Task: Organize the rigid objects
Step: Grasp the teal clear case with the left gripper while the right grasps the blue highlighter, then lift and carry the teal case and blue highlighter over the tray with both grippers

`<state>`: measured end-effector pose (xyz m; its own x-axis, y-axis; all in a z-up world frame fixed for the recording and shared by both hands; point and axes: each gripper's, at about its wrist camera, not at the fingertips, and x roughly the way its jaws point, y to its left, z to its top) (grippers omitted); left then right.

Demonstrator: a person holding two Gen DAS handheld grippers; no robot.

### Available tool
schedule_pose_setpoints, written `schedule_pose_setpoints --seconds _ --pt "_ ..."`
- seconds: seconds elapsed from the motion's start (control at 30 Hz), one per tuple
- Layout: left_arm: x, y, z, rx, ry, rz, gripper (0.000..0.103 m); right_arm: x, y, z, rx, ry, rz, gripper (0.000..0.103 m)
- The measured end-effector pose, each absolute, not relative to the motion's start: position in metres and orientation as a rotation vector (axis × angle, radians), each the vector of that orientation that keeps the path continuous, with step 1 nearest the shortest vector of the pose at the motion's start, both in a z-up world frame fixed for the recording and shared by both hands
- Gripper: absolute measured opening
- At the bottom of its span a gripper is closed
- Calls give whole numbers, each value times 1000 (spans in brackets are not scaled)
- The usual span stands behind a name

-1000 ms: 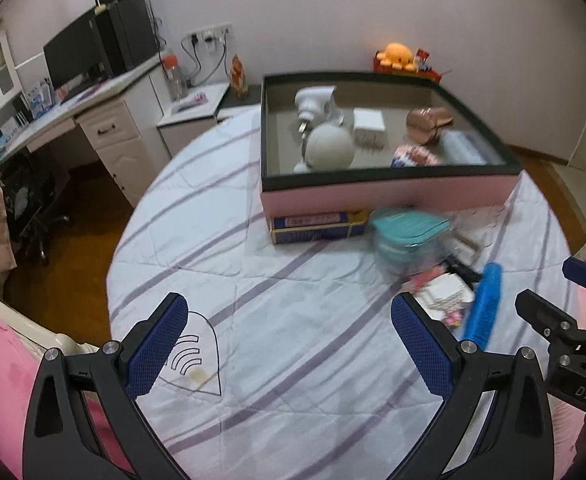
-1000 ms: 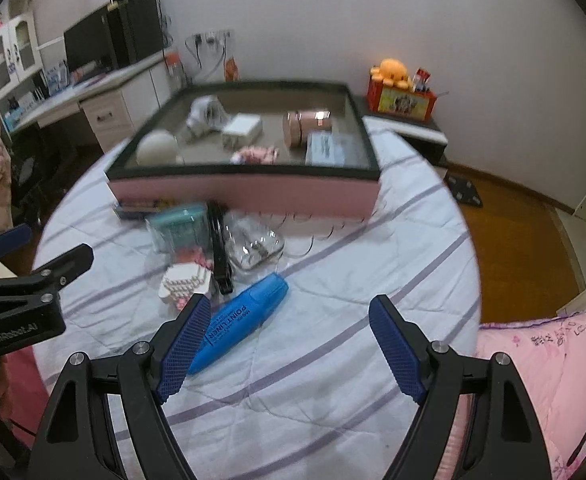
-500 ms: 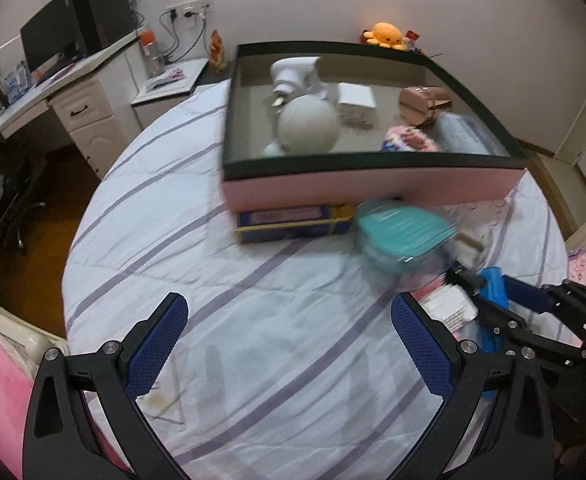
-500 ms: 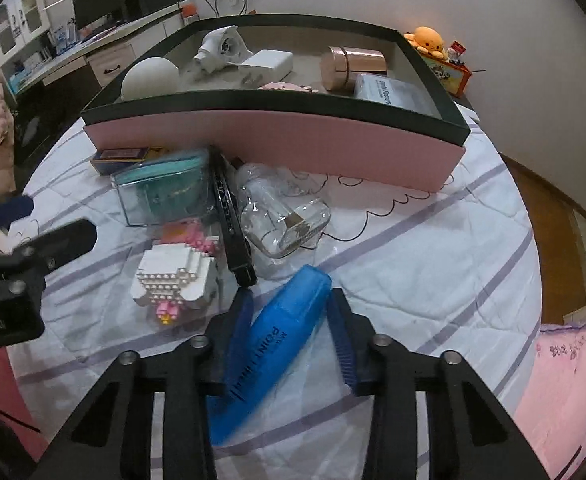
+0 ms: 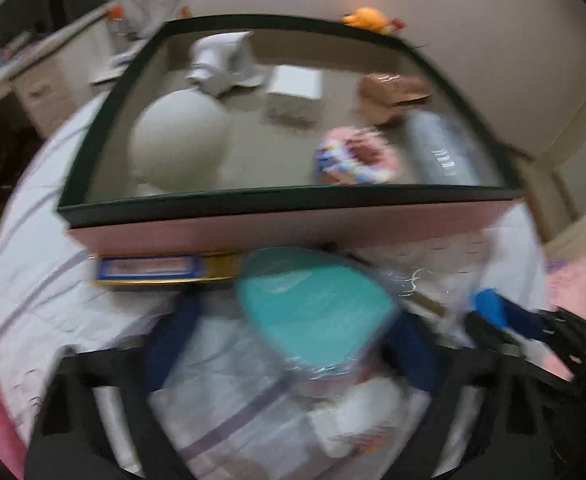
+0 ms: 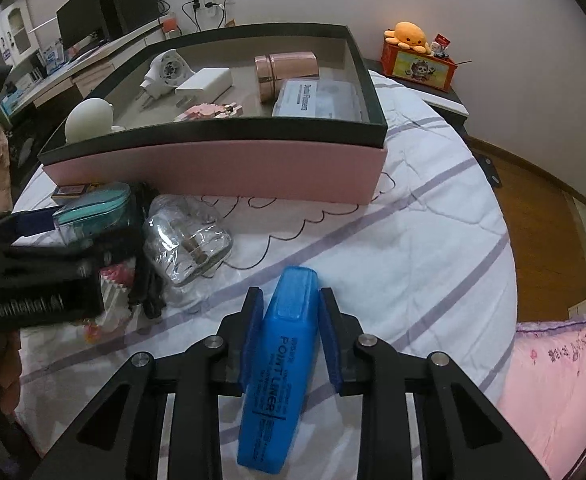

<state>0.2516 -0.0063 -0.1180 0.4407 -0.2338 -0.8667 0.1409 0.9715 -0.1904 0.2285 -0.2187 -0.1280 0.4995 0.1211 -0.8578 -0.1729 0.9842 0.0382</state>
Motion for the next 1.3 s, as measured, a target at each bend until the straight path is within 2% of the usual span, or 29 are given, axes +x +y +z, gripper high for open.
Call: schedule_pose_setpoints --seconds 0.13,0.37,0.73,1.0,1.07,1.3 --pt "244 -14 -112 -1 1061 -210 69 234 -221 -129 -39 1032 184 28" --pt "229 -7 -108 7 1065 -171 69 228 -225 -121 -17 1017 165 27" --pt "194 16 -71 -12 995 -153 69 189 -221 -76 -29 897 144 26" --pt "162 32 -30 -18 874 -108 69 159 -219 -38 -26 790 152 25" --pt "156 35 -20 -21 849 -102 69 154 -220 -29 -17 765 150 17" --pt "133 42 9 -27 752 -106 69 125 -221 7 -31 644 146 15"
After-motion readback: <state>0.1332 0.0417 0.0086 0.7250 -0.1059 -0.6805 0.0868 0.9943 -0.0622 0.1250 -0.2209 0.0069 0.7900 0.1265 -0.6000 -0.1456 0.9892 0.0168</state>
